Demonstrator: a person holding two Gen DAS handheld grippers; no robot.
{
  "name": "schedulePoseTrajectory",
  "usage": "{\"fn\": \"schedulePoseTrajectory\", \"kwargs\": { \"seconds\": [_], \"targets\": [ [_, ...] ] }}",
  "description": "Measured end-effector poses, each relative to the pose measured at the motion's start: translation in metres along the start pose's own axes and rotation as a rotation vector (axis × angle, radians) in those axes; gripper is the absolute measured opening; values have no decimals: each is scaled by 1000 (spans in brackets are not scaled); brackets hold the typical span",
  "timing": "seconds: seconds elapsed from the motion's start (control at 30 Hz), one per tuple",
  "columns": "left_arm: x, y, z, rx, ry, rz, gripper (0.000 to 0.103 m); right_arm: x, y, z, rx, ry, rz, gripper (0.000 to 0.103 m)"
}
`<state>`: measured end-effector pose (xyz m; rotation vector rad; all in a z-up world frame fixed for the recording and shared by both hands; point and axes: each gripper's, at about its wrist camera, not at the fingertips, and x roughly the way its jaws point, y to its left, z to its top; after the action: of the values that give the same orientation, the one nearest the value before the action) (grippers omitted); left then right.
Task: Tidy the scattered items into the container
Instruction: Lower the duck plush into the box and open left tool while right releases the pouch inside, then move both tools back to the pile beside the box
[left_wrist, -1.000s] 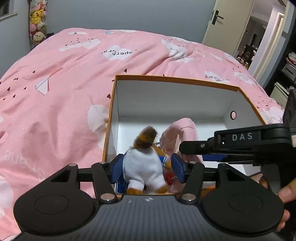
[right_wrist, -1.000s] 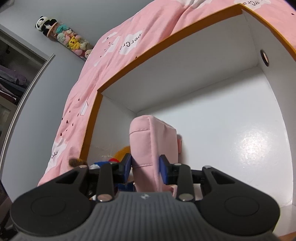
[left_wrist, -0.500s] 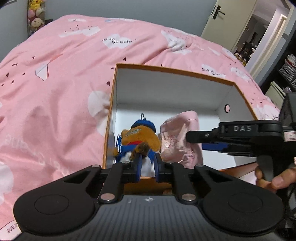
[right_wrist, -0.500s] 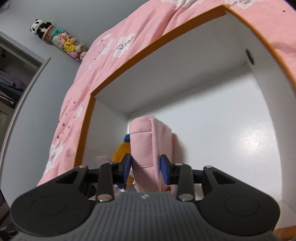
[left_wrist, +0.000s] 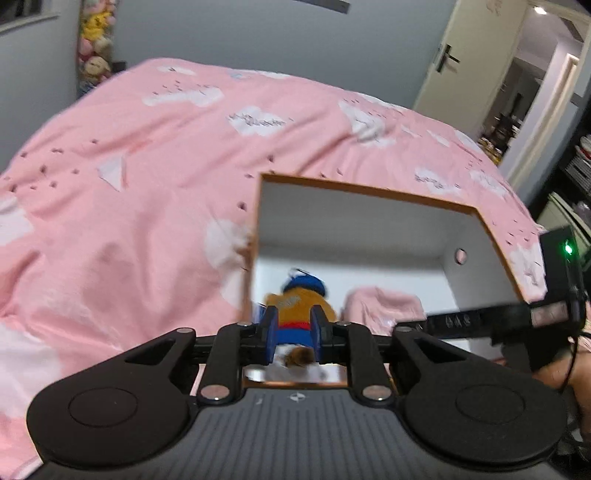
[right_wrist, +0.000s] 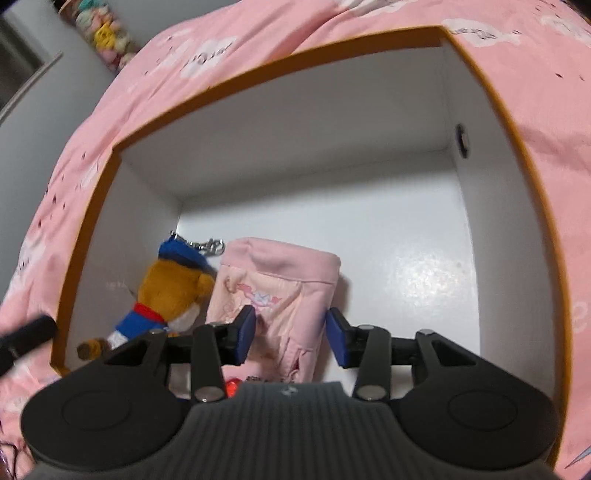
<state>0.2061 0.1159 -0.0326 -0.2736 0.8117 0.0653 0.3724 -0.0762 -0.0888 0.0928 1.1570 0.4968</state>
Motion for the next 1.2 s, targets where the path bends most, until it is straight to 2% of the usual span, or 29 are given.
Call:
{"fn": "schedulePoseTrajectory", "kwargs": {
  "seconds": [0.07,0.17,0.3,0.4,0.57,0.77,0.87,0.97,1.2],
  "targets": [
    [3,5,2,-11,22,32,22,1,4,0,-20,5,5,43],
    [9,9,1,-18,55,33,23,3,13,-3,-76,2,-12,41],
    [16,12,-3,-22,85,36,23,7,19,-8,-105,20,21,41],
    [20,12,-7,-10,102,41,23,7,19,-11,-139,20,9,39],
    [19,7,-12,14,102,65,19,4,13,-13,-176,39,17,38],
    [18,3,-13,17,97,70,19,5,6,-12,-188,60,19,38],
    [17,4,-13,17,92,65,19,4,6,-11,-190,52,25,43],
    [13,5,-13,12,77,60,19,-4,1,-12,-192,13,35,52],
    [-21,-2,-12,48,19,37,25,-57,2,-27,-276,-185,79,59]
  ]
}}
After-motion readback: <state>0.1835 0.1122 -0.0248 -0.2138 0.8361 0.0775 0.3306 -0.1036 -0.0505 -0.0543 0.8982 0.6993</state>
